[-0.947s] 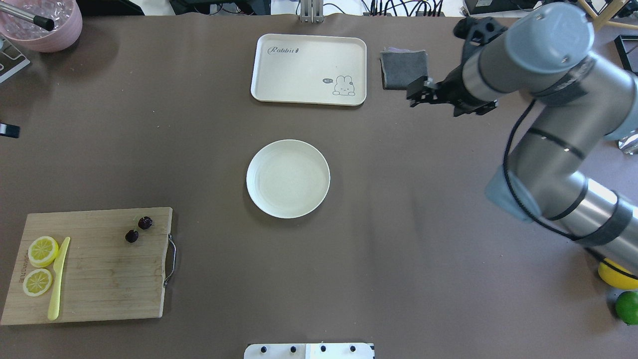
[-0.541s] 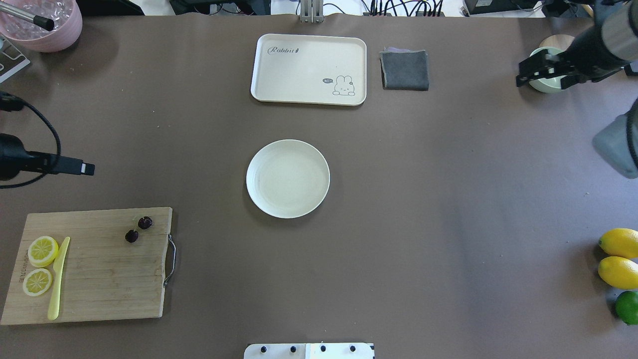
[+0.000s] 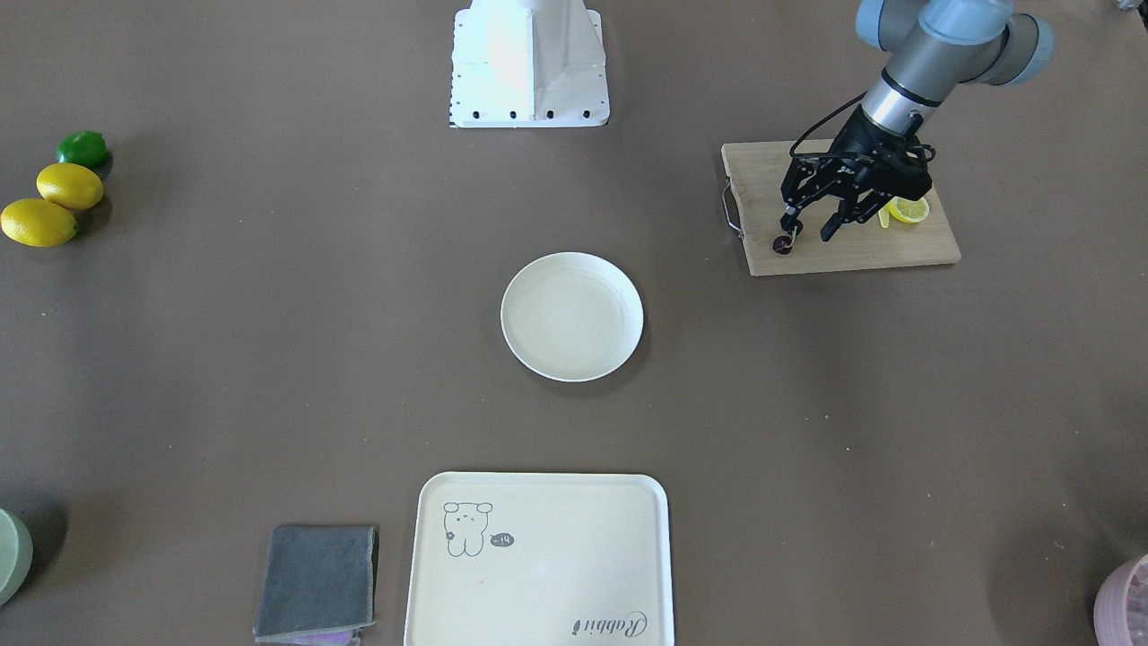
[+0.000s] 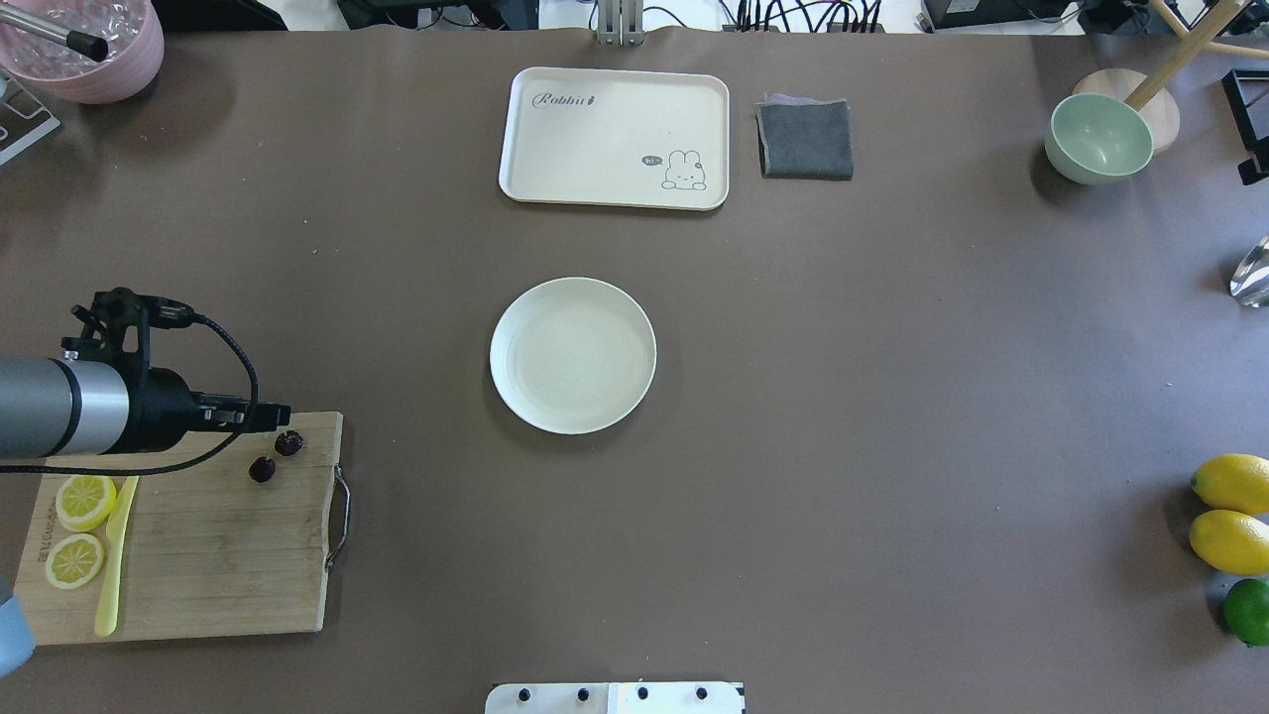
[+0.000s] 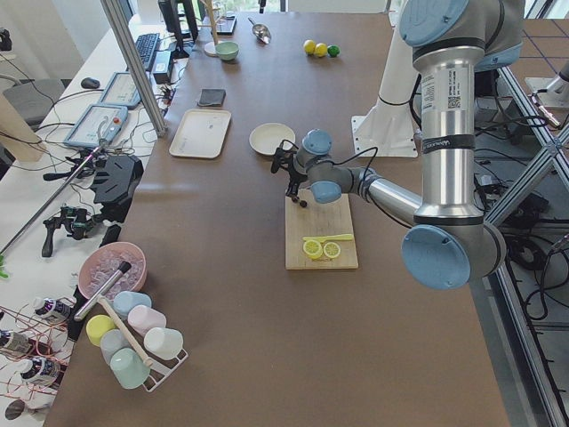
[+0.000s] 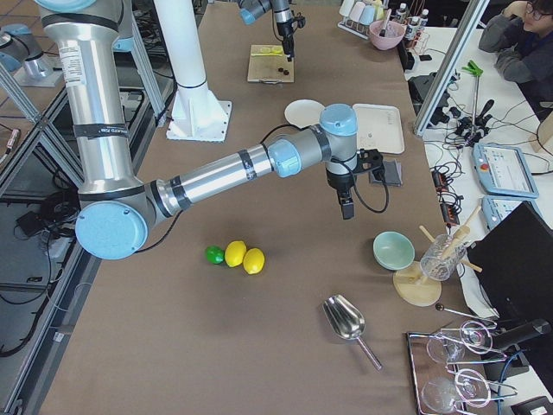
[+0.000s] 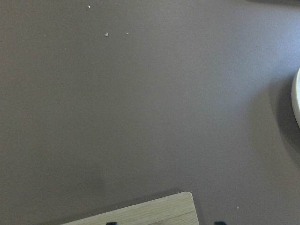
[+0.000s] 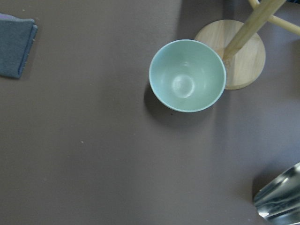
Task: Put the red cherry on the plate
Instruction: 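Lower the left gripper onto the two dark cherries on the wooden board and grasp them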
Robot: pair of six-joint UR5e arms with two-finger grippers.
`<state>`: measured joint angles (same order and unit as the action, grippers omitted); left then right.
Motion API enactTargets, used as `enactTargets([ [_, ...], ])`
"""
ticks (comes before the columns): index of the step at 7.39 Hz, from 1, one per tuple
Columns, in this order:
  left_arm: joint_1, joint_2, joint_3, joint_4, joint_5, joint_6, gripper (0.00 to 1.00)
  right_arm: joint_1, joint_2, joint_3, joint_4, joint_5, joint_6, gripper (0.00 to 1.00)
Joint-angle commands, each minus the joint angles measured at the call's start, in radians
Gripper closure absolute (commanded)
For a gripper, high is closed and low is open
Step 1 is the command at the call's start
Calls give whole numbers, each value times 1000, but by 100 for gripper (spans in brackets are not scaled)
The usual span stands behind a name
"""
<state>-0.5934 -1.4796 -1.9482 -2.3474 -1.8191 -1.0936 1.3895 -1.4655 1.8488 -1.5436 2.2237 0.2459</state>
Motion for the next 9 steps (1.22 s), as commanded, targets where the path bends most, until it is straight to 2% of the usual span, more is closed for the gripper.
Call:
enactTargets([
  [1, 40, 2, 9, 2, 24, 0, 46, 17, -13, -2, -10, 2, -36, 0],
  [4, 41, 21, 12, 3, 24, 11, 51, 17, -13, -2, -12, 2, -36, 0],
  [5, 44, 22, 11, 4, 24, 11, 56, 17, -13, -2, -12, 2, -36, 0],
  [7, 44, 22, 9, 4, 24, 11, 100, 17, -15, -2, -12, 2, -36, 0],
  [9, 43, 21, -3, -1, 24, 9, 100, 19, -15, -2, -12, 2, -36, 0],
])
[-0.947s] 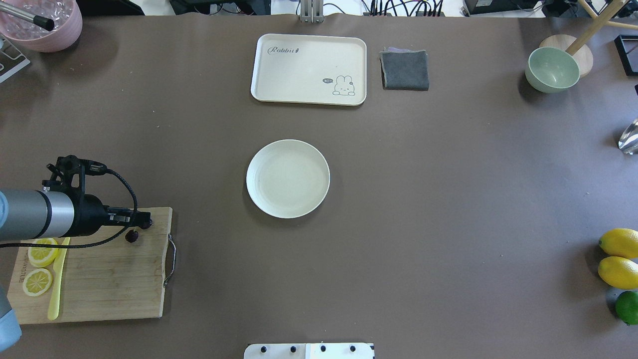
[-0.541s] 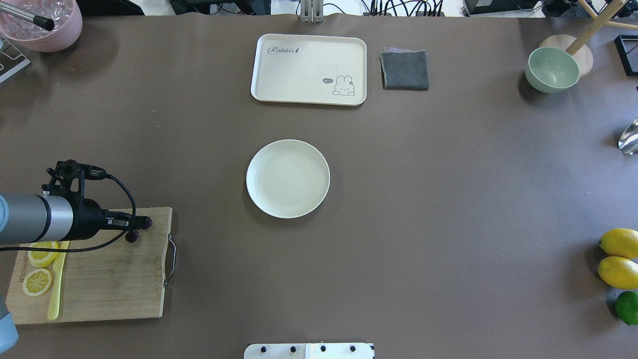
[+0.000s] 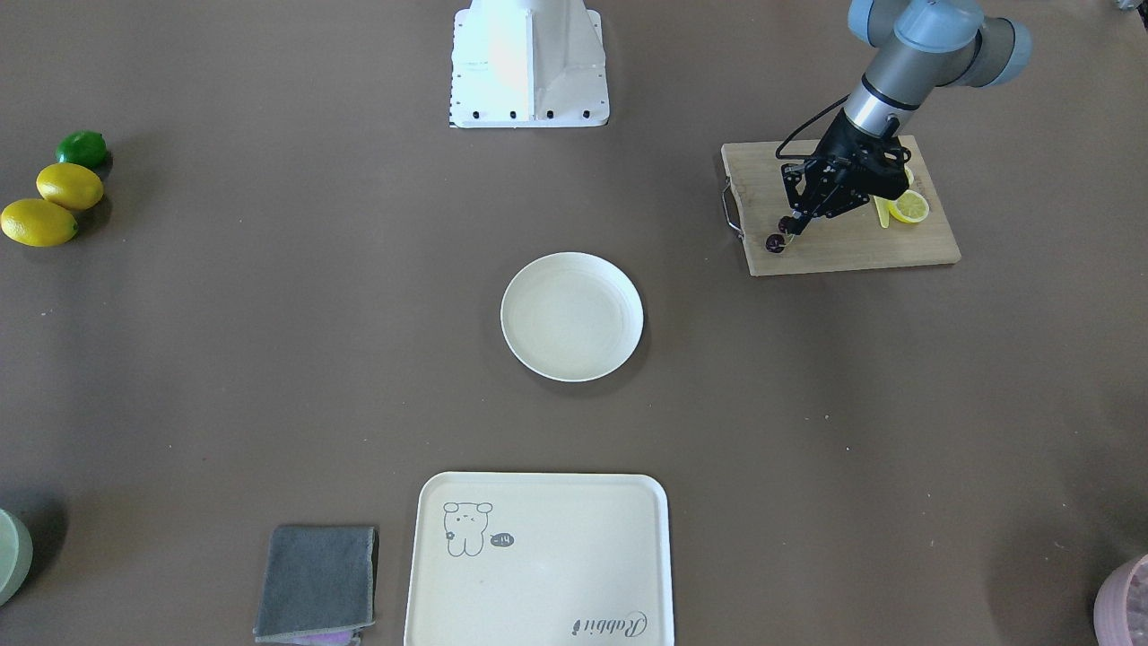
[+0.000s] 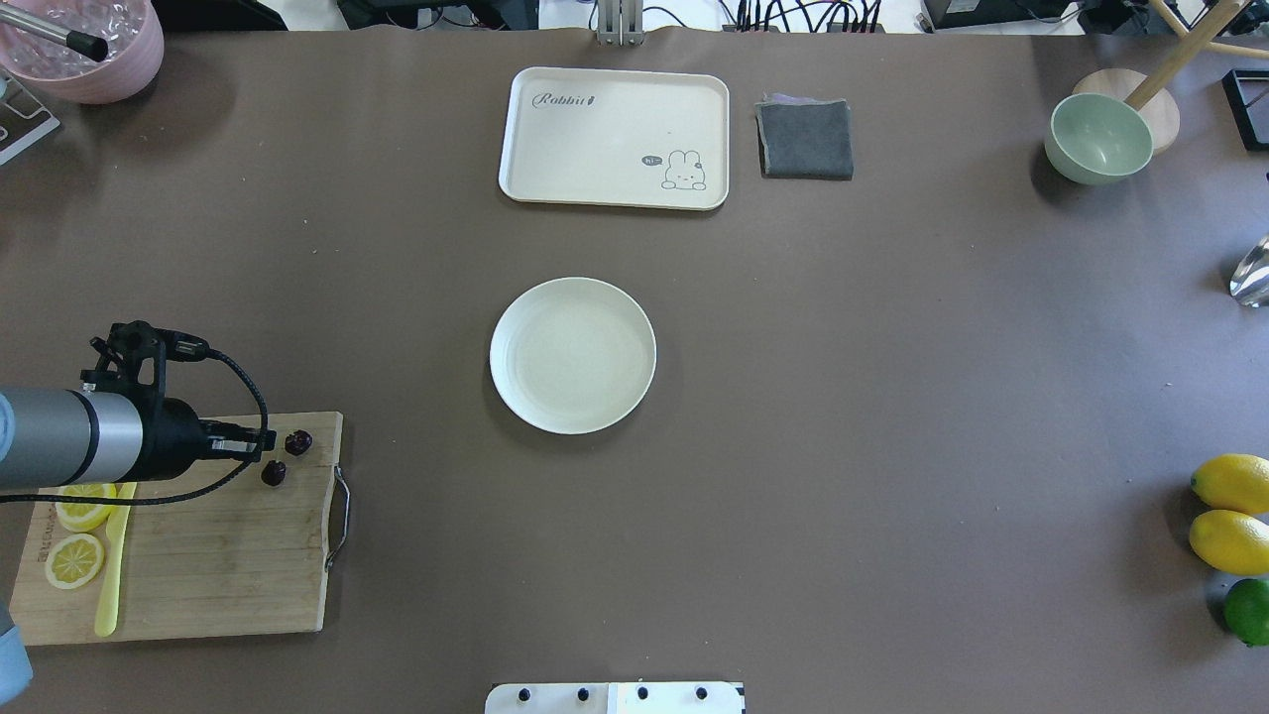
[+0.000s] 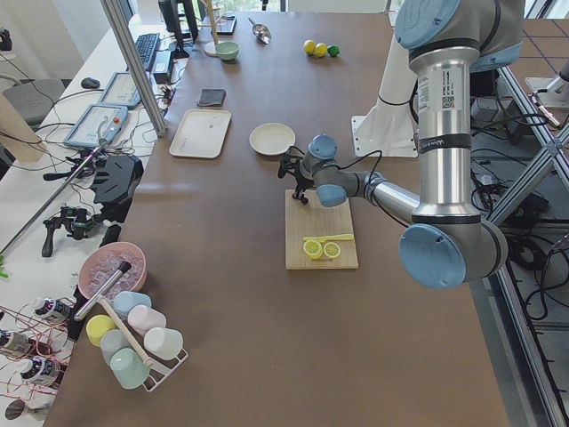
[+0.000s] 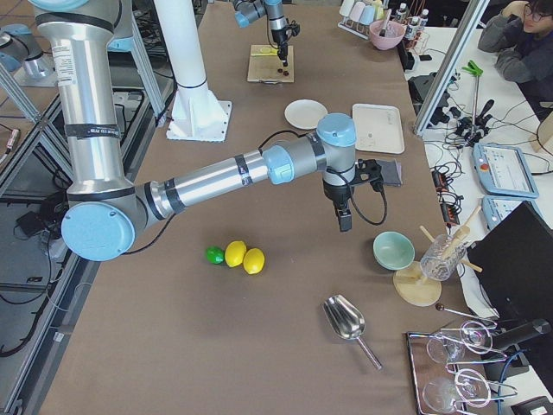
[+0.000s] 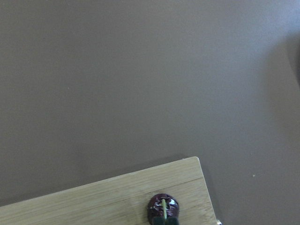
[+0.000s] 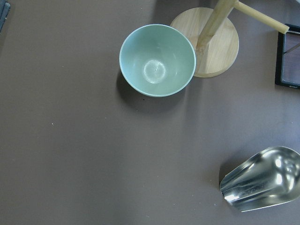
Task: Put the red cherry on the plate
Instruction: 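Lower the left gripper onto the two dark cherries on the wooden board and grasp them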
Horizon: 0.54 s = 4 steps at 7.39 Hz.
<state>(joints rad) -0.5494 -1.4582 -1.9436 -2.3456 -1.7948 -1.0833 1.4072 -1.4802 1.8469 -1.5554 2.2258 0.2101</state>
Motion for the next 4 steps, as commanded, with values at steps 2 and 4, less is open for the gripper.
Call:
enactTargets([
  [2, -14, -26, -49, -3, -3, -15, 100, 1, -14, 2, 5, 0, 0, 0],
  [4, -14, -118, -46, 3, -3, -48, 100, 18, -61, 9, 12, -2, 0, 0],
])
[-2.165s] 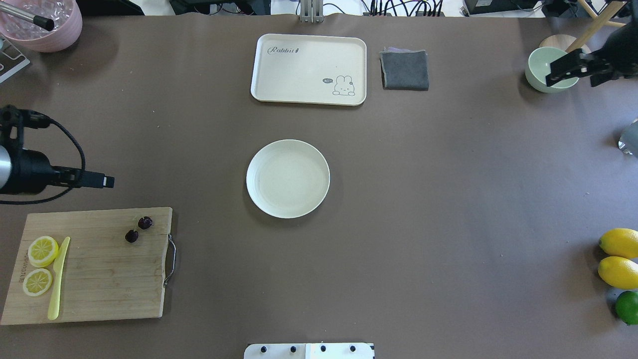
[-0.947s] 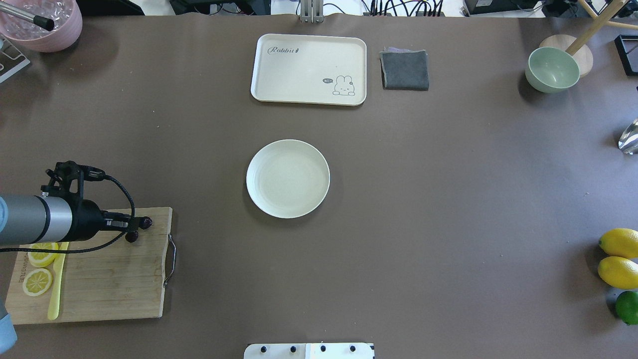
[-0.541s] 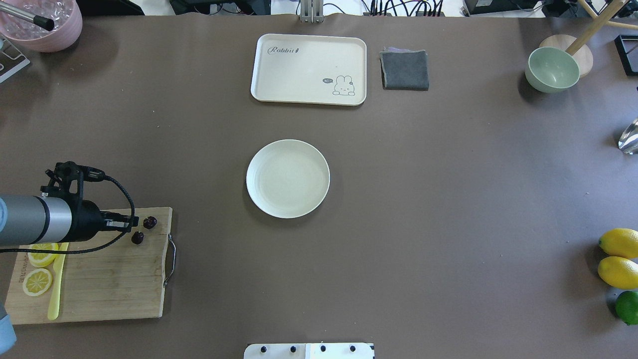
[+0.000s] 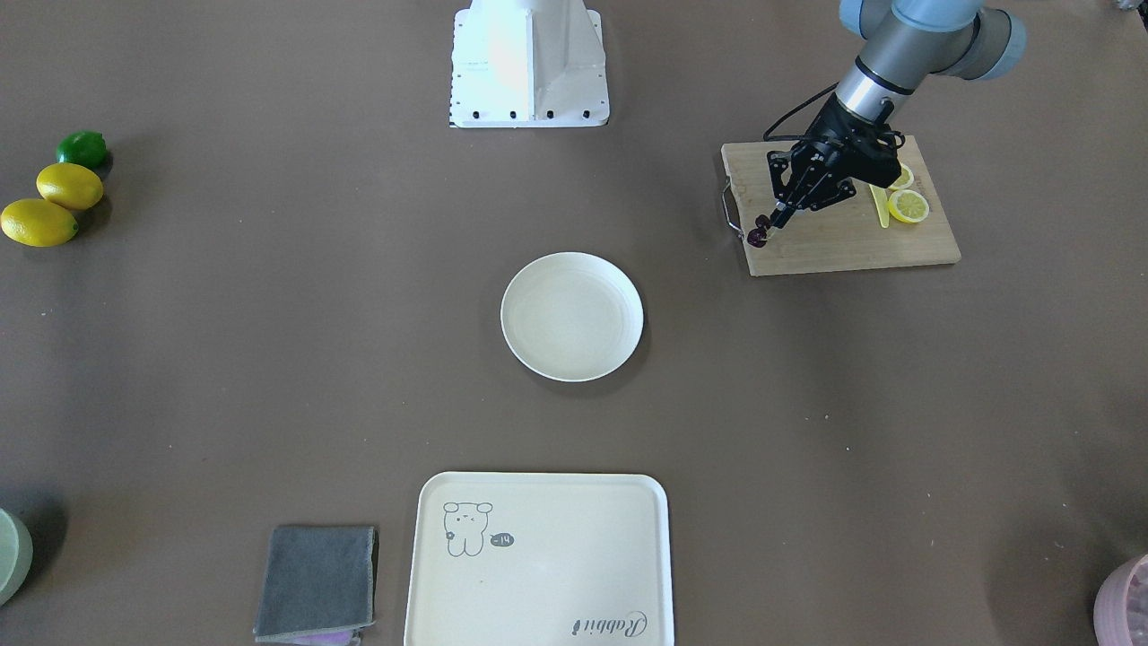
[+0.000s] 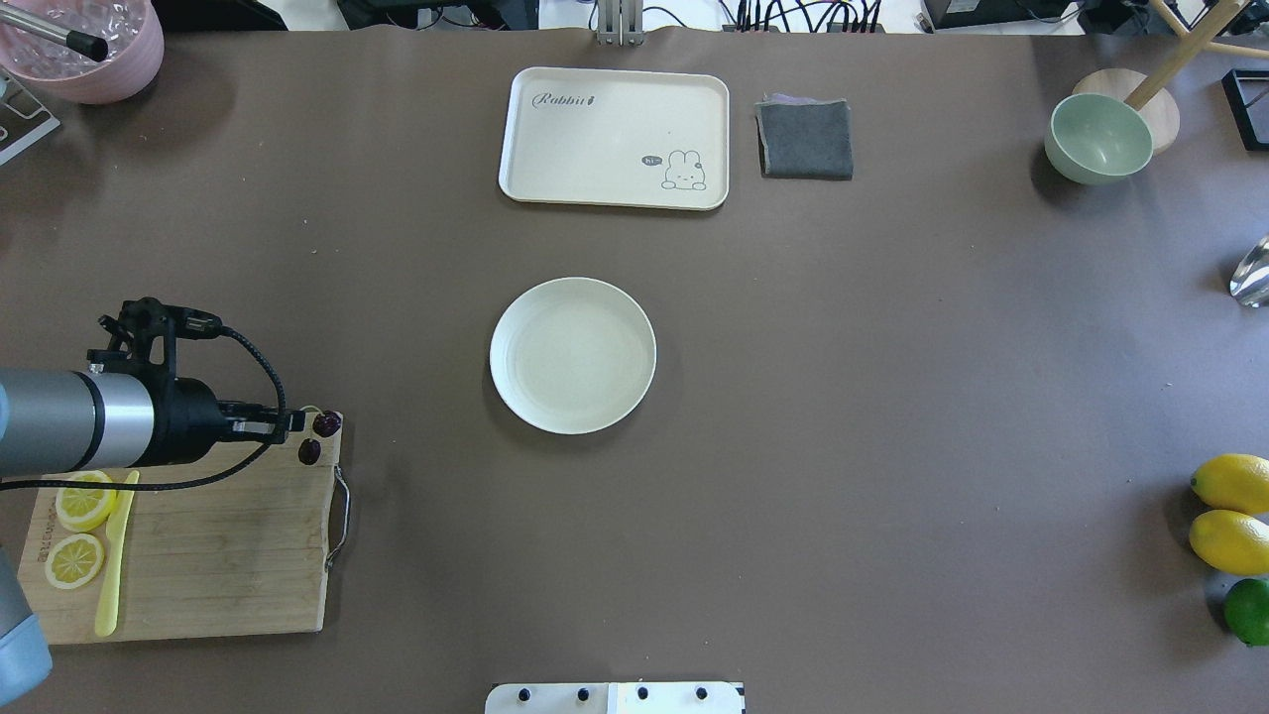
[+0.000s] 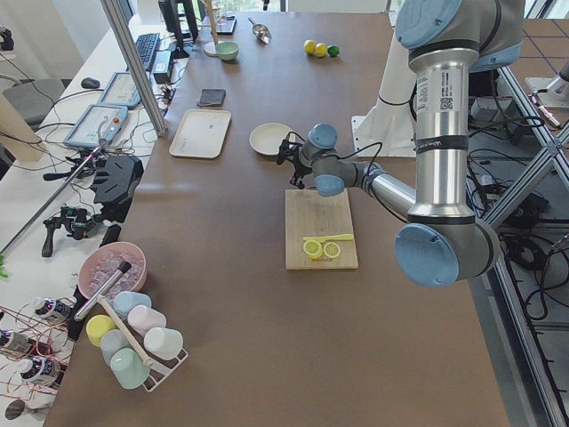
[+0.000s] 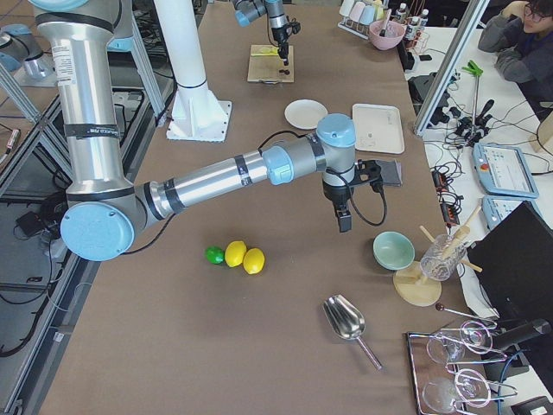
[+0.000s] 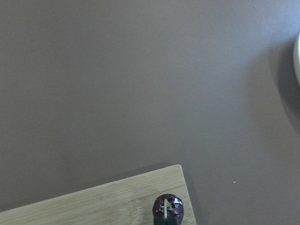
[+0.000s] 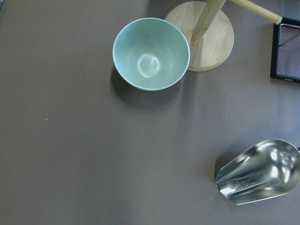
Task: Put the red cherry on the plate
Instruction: 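Carry the cherries over the white plate and open the left gripper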
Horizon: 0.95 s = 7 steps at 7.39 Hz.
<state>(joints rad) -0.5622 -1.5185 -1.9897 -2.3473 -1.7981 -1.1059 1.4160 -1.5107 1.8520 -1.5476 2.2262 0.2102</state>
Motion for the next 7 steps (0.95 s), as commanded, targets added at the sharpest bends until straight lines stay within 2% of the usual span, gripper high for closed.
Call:
enactTargets([
  [1, 5, -142, 29, 9, 0, -126, 100, 23, -61, 3, 4, 0, -5, 0],
  [2, 4, -292, 111, 41, 3, -175, 100, 26, -98, 0, 1, -2, -24, 0],
  [4, 11, -505, 223, 178, 69, -207, 100, 34, -141, -4, 3, -2, -64, 0],
  [5, 15, -558, 286, 183, 72, -227, 100, 35, -151, -5, 0, 0, -64, 0],
  [6, 16, -571, 302, 183, 92, -230, 100, 35, -161, -7, -5, 0, -64, 0],
  [7, 30, -574, 302, 183, 100, -236, 21, 35, -174, -11, -3, 1, -64, 0],
])
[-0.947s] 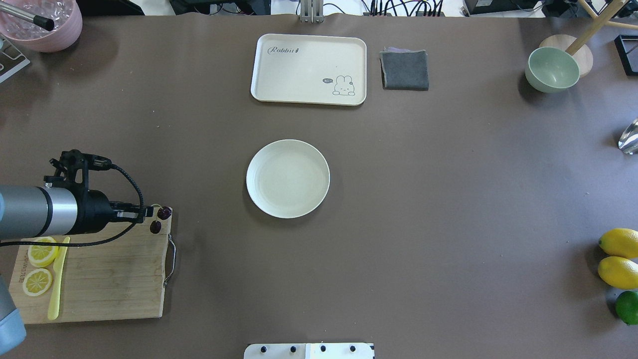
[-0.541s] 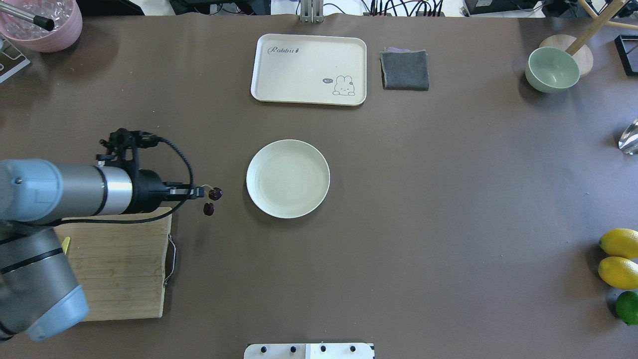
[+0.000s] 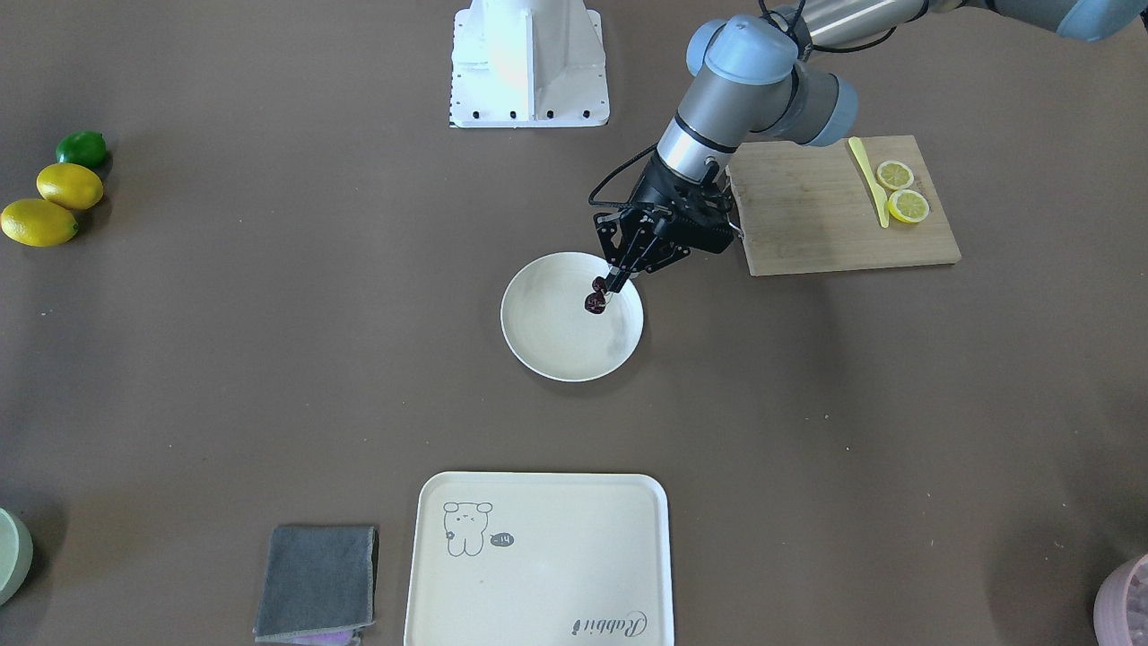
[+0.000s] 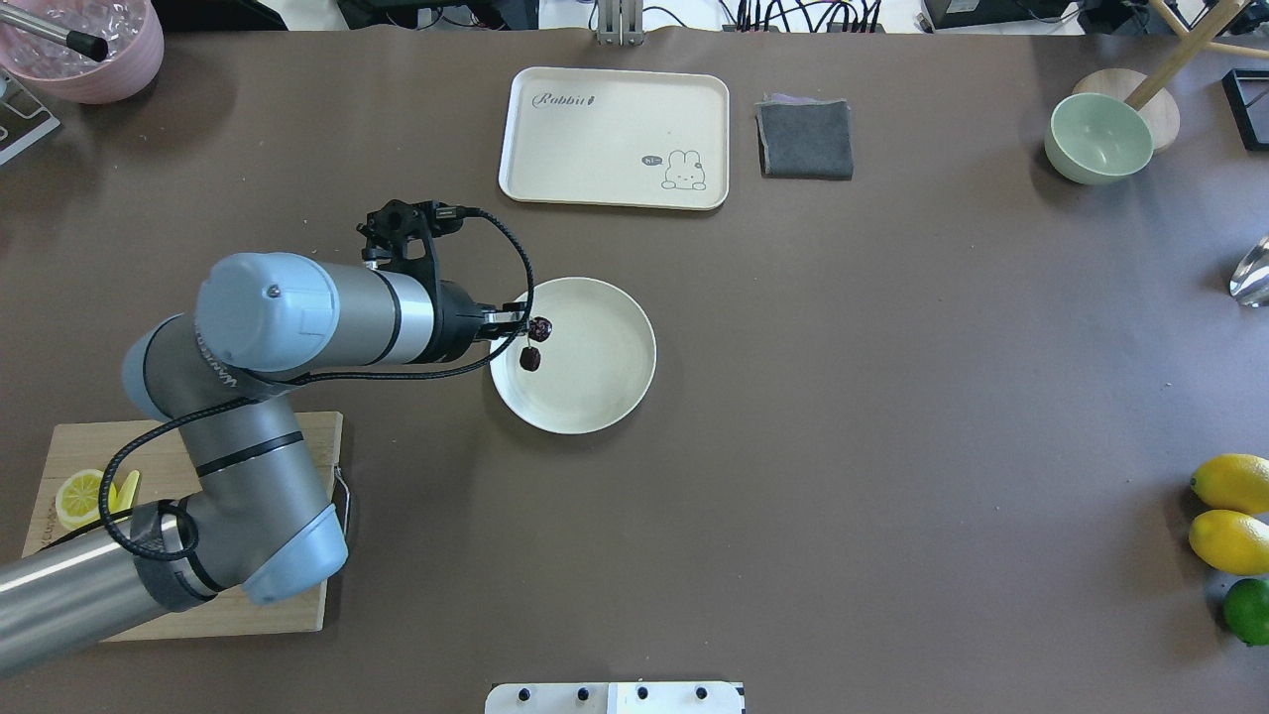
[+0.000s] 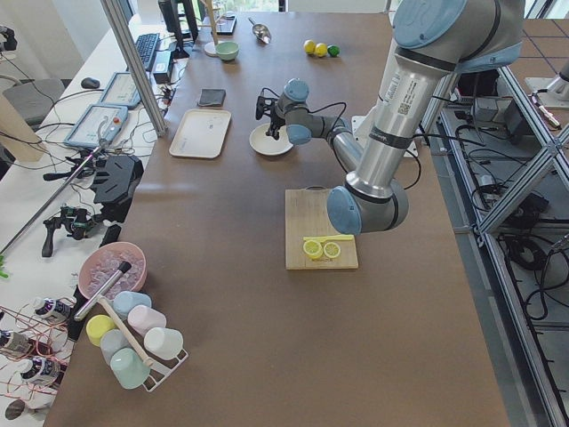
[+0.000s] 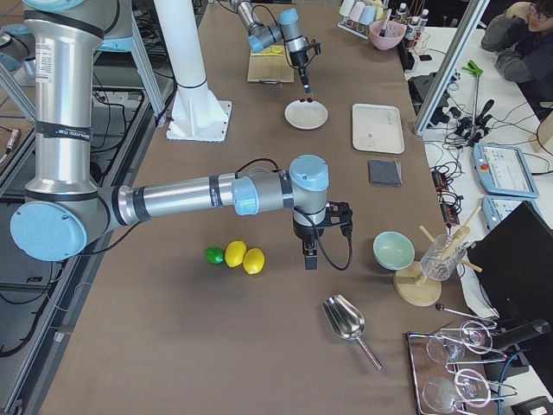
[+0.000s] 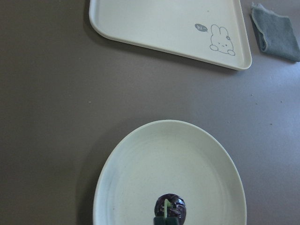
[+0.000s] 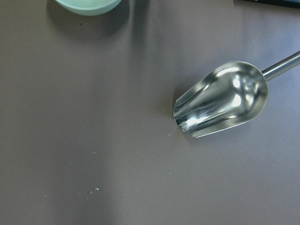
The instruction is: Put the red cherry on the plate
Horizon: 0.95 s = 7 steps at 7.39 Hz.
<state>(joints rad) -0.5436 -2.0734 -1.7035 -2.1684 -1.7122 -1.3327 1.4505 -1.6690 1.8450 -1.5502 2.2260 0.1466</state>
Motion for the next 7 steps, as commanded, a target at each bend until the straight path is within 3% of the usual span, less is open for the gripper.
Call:
enactTargets([
  [1, 16, -21, 13, 4, 34, -14, 2, 1, -24, -6, -2, 35, 1, 0],
  [3, 4, -10, -40, 28, 28, -14, 2, 4, -34, -4, -2, 75, 2, 0],
  [4, -34, -5, -126, 168, 10, -5, 2, 4, -37, -6, -4, 72, 2, 0],
  [5, -120, -5, -209, 358, -94, 22, 2, 7, -50, -6, -5, 67, 1, 0],
  [7, -342, 28, -310, 686, -264, 358, 2, 13, -61, -13, -5, 64, -1, 0],
])
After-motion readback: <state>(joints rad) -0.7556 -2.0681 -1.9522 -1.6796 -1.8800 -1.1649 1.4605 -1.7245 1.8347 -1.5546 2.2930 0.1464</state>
